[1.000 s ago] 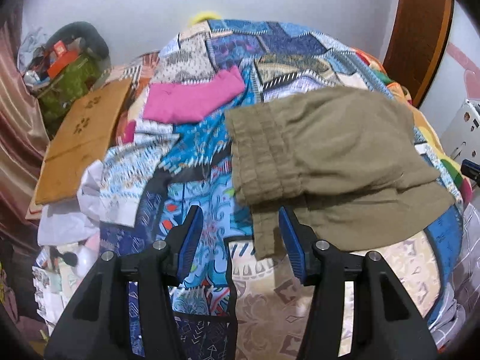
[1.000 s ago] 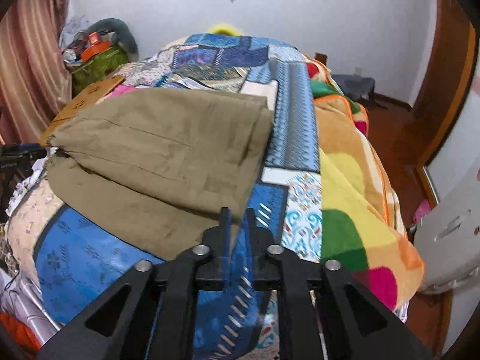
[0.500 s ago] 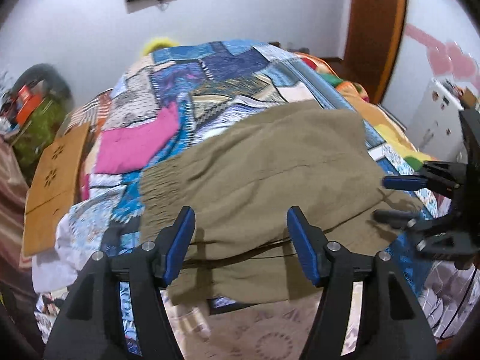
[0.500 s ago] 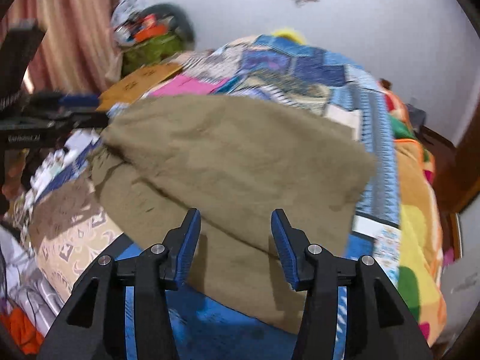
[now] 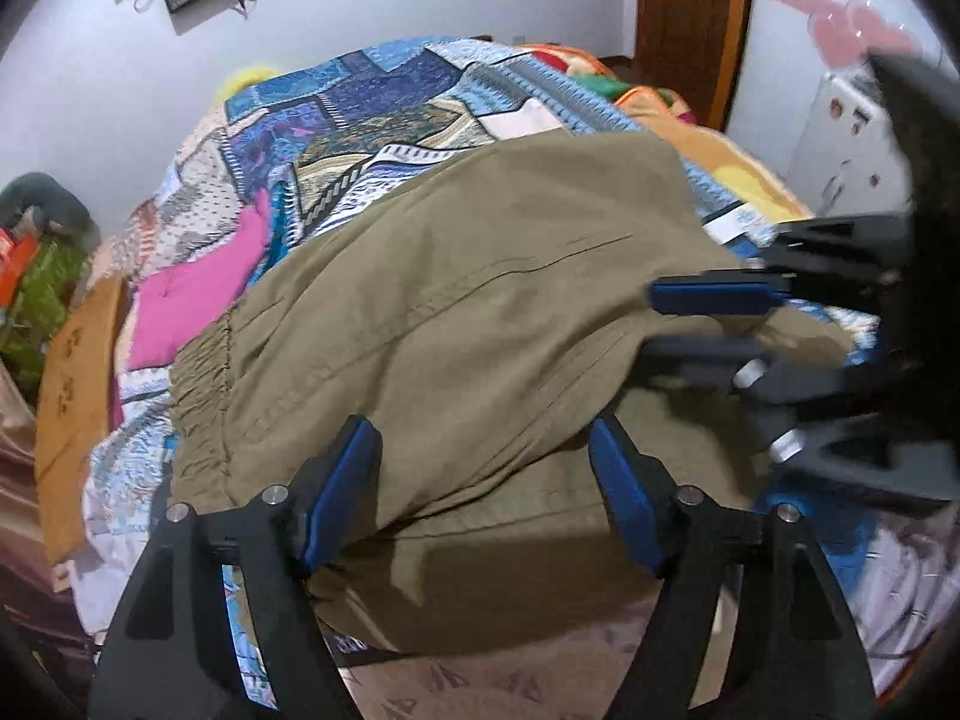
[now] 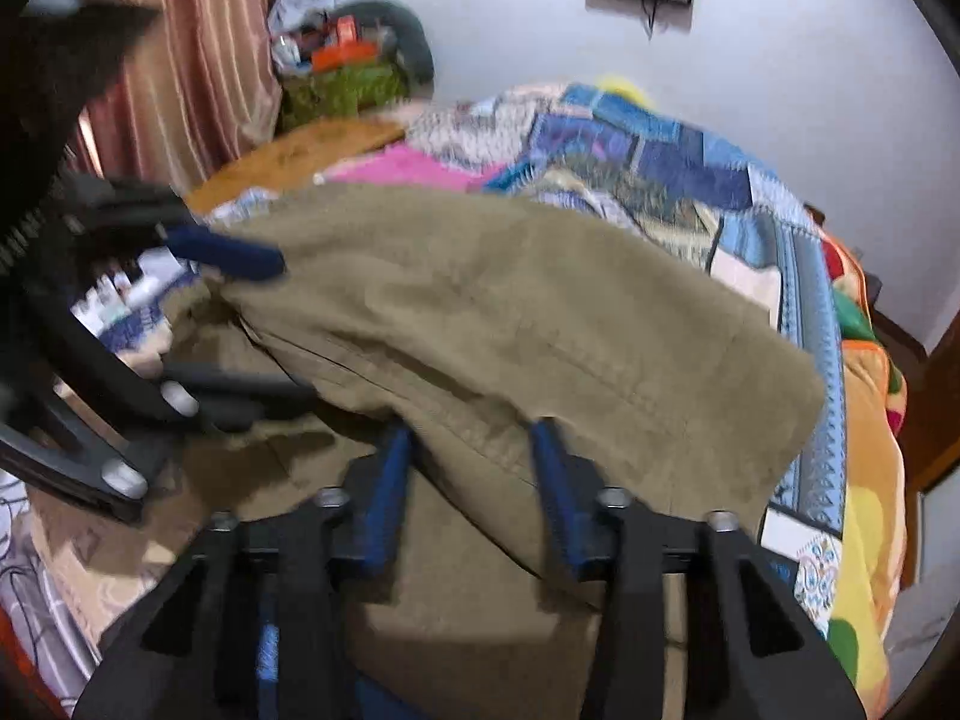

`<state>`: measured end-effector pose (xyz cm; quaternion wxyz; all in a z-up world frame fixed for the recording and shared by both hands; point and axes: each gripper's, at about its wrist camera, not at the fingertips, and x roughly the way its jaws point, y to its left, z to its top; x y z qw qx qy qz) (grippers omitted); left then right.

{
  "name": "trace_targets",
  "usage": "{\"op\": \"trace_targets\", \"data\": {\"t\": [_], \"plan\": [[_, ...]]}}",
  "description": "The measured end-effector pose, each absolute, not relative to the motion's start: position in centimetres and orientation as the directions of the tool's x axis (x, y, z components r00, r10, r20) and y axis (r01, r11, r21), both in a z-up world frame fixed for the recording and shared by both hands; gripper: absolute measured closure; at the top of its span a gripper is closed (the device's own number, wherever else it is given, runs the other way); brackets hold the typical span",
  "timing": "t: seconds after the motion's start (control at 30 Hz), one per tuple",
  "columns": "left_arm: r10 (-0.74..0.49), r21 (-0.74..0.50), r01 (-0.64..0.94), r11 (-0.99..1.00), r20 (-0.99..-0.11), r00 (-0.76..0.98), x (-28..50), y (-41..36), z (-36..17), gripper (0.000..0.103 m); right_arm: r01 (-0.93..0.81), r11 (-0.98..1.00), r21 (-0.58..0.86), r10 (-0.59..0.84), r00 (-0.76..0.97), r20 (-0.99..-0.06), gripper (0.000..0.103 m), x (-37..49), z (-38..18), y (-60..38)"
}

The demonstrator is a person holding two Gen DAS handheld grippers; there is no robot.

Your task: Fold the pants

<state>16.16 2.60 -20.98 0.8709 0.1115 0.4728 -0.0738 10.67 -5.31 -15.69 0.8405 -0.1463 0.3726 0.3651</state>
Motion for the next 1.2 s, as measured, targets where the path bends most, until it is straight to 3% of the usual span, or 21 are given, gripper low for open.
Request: {"op": "trace_targets", "data": {"t": [0.1,0.27,0.47,0.7,1.0,1.2], "plan": [[-0.005,0.142,0.225,0.964,-0.835,0.55,16.4,2.7,-21.2,0.043,-0.732,0.681,0.025,0.524,0.463,-0.715,0.091,10.3,-14.9,-5.2],[0.018,0.166,0.202,0.965,-0.813,0.582,16.0,2.7,-19.4,0.067,-0.731,0.681,0.043,0.543,0.465,-0.699,0.094,10.1,-13.5,-5.5],[0.006,0.178,0.212,0.961,-0.779,0.627,14.6,2.4,-16.4,0.081,-0.733,0.678,0.056,0.571,0.478,-0.667,0.096,9.0,-11.1,-6.4],[-0.033,0.144,0.239,0.96,-0.791,0.611,12.1,1.1,-16.3,0.081,-0.748,0.662,0.039,0.567,0.467,-0.678,0.096,6.8,-10.2,-7.4],[-0.038,0.087,0.21,0.974,-0.848,0.528,10.1,1.9,-19.5,0.079,-0.71,0.695,0.113,0.533,0.404,-0.744,0.096,5.1,-12.9,-9.4],[-0.038,0.038,0.121,0.992,-0.817,0.575,8.5,5.4,-17.2,0.052,-0.643,0.754,0.135,0.507,0.439,-0.742,0.093,5.7,-12.5,-11.8]]}}
